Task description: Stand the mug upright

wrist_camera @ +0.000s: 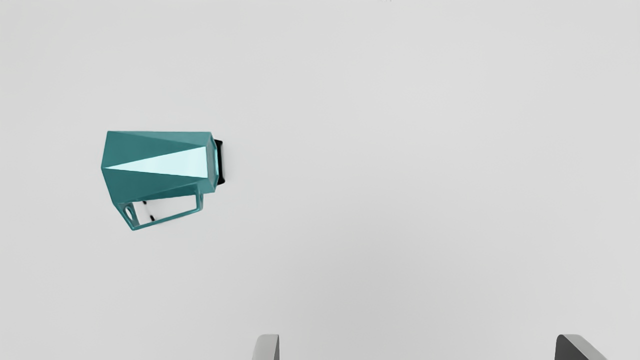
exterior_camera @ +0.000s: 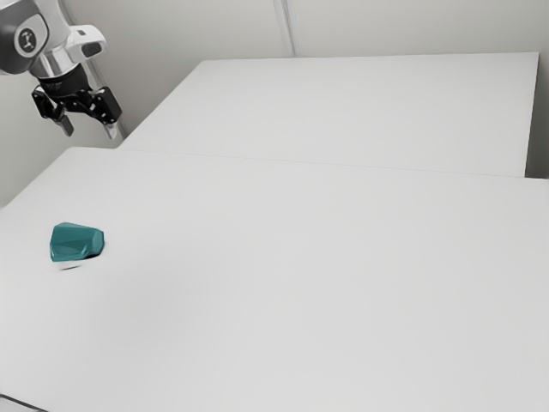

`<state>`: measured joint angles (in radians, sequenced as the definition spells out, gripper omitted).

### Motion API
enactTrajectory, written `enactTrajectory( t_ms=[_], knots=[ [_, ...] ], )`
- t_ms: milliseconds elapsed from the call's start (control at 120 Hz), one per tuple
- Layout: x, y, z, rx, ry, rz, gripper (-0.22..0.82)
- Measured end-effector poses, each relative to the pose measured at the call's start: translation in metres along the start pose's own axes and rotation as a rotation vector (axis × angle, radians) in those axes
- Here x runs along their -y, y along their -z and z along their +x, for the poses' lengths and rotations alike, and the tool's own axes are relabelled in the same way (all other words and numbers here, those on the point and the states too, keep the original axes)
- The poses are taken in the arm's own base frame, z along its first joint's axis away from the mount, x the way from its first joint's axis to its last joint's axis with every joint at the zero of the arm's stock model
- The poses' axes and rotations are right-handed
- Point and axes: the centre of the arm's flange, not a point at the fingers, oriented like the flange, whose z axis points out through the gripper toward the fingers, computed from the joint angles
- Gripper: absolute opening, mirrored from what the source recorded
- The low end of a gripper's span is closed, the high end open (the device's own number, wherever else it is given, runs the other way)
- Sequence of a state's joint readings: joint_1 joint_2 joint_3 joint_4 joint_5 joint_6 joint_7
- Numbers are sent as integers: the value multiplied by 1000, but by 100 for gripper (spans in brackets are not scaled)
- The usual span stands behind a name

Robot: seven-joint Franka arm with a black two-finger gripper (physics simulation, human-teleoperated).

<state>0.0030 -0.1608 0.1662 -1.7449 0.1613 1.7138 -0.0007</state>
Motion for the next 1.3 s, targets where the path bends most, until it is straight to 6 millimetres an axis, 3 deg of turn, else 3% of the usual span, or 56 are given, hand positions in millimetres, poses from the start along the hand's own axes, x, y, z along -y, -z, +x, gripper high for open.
enactTrajectory(
  t_ms=[200,342,542,892,1033,1108,1300],
  knots=[
    [7,-8,-1,11,-6,1,60],
    [64,-24,-11,43,95,9,60],
    [156,-83,-23,137,321,-127,60],
    [282,-197,-53,202,531,-400,60],
    [316,-240,-44,181,509,-479,60],
    [323,-259,-33,175,471,-516,60],
    [345,-306,-29,162,408,-618,60]
  ],
)
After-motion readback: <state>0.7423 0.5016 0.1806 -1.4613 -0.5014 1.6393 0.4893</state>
